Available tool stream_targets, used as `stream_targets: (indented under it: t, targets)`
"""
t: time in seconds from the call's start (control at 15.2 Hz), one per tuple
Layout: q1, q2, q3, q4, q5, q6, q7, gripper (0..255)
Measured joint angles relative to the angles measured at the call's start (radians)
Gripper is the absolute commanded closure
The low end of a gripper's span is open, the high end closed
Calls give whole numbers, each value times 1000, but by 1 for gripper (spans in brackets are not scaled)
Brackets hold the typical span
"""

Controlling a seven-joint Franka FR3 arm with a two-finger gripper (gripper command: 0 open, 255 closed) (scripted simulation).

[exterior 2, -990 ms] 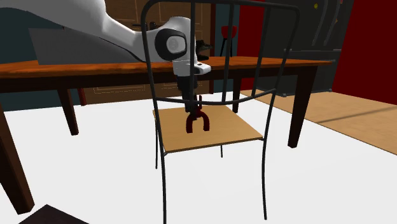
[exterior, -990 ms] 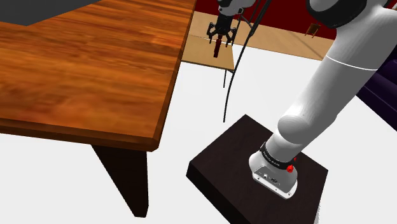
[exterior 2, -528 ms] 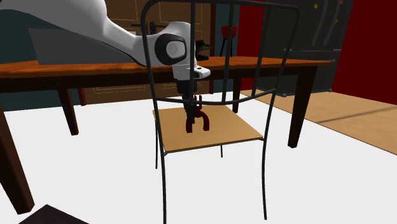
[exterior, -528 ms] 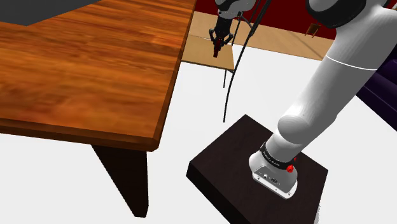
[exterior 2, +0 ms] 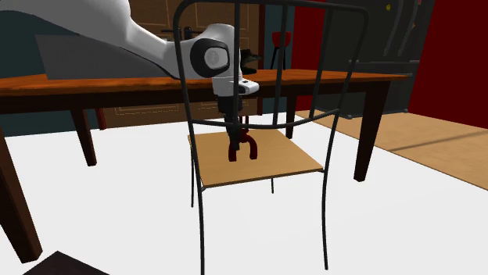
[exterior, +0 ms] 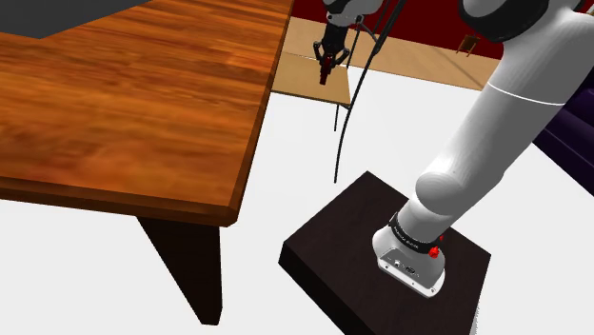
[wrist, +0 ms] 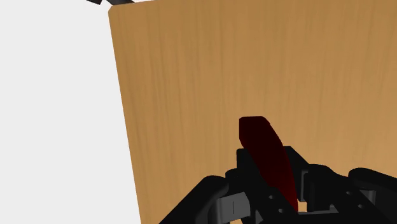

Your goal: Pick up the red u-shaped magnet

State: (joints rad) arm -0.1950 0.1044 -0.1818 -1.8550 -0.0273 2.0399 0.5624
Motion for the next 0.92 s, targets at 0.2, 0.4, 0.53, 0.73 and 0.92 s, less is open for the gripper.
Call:
stream_targets:
  t: [0.2, 0.4, 0.53, 0.73, 0.92]
  targets:
    - [-1, -4, -1, 31, 0, -35, -2, 255]
    - [0, -9, 0, 65, -1, -74, -2, 255]
    - [0, -14, -1, 86, -1, -99, -3, 255]
    - [0, -19, -1, 123, -2, -141, -4, 255]
    - [0, -20, -1, 155, -2, -174, -5, 255]
